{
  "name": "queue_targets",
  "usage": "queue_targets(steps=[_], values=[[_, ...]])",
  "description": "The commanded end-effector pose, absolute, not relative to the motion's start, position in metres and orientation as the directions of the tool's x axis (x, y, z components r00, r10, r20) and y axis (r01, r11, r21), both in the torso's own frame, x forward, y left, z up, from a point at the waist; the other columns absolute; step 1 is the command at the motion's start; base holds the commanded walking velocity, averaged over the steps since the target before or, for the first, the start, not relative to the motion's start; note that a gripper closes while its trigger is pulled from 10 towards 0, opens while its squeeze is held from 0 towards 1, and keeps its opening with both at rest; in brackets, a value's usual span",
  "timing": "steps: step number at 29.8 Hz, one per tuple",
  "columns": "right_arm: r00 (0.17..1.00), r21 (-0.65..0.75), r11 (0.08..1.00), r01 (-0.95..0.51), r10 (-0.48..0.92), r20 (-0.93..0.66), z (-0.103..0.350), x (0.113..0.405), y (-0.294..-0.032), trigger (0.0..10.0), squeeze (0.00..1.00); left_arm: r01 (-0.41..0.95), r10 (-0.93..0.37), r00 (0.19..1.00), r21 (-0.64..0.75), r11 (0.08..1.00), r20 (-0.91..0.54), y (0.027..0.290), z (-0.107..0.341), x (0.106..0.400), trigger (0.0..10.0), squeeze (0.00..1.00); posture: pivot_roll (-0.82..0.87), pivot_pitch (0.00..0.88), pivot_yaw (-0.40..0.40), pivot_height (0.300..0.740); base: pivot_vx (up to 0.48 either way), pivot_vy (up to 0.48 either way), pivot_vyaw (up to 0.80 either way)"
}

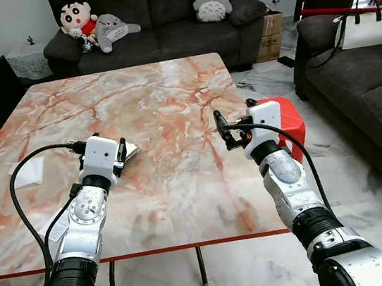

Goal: Picking trash to rubbish bin

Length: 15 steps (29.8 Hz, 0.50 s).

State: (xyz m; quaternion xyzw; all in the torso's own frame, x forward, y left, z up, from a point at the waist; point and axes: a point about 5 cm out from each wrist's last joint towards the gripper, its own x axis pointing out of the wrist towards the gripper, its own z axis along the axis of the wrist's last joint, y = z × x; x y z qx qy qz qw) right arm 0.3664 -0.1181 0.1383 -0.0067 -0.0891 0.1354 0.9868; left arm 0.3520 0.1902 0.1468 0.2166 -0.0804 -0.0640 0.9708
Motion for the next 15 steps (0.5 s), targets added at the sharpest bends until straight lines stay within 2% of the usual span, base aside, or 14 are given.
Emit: queue_targets(steps=[1, 6, 7, 8, 9, 15], values=[[0.947, -0.039, 0.962, -0.271, 0.274, 0.17, 0.139, 0.367, -0.117, 10.0, 0.0, 0.13, -0.194, 0.977, 0.472, 0.872, 0.088, 0.191, 0.147, 0.357, 10.0, 1.0, -0.01, 0.0, 0.017, 0.74, 0.0, 0.0, 0.0], [0.947, -0.039, 0.962, -0.272, 0.274, 0.17, 0.139, 0.366, -0.116, 10.0, 0.0, 0.164, -0.211, 0.977, 0.54, 0.825, 0.025, 0.191, 0.141, 0.36, 10.0, 1.0, -0.01, 0.0, 0.022, 0.74, 0.0, 0.0, 0.0], [0.947, -0.036, 0.962, -0.271, 0.273, 0.17, 0.139, 0.366, -0.116, 10.0, 0.0, 0.211, -0.229, 0.972, 0.601, 0.771, -0.048, 0.189, 0.134, 0.361, 10.0, 1.0, -0.01, 0.0, 0.022, 0.74, 0.0, 0.0, 0.0], [0.947, -0.036, 0.962, -0.271, 0.273, 0.17, 0.138, 0.366, -0.116, 10.0, 0.0, 0.227, -0.239, 0.969, 0.613, 0.756, -0.064, 0.188, 0.132, 0.361, 10.0, 0.62, -0.01, 0.0, 0.022, 0.74, 0.0, 0.0, 0.0], [0.947, -0.037, 0.962, -0.271, 0.273, 0.168, 0.138, 0.366, -0.116, 10.0, 0.0, 0.237, -0.247, 0.966, 0.622, 0.746, -0.073, 0.188, 0.131, 0.362, 10.0, 0.0, -0.01, 0.0, 0.022, 0.74, 0.0, 0.0, 0.0], [0.947, -0.04, 0.962, -0.272, 0.274, 0.168, 0.137, 0.365, -0.117, 10.0, 0.0, 0.253, -0.242, 0.964, 0.646, 0.72, -0.109, 0.185, 0.131, 0.369, 10.0, 0.0, -0.02, 0.0, 0.023, 0.74, 0.0, 0.0, 0.0]])
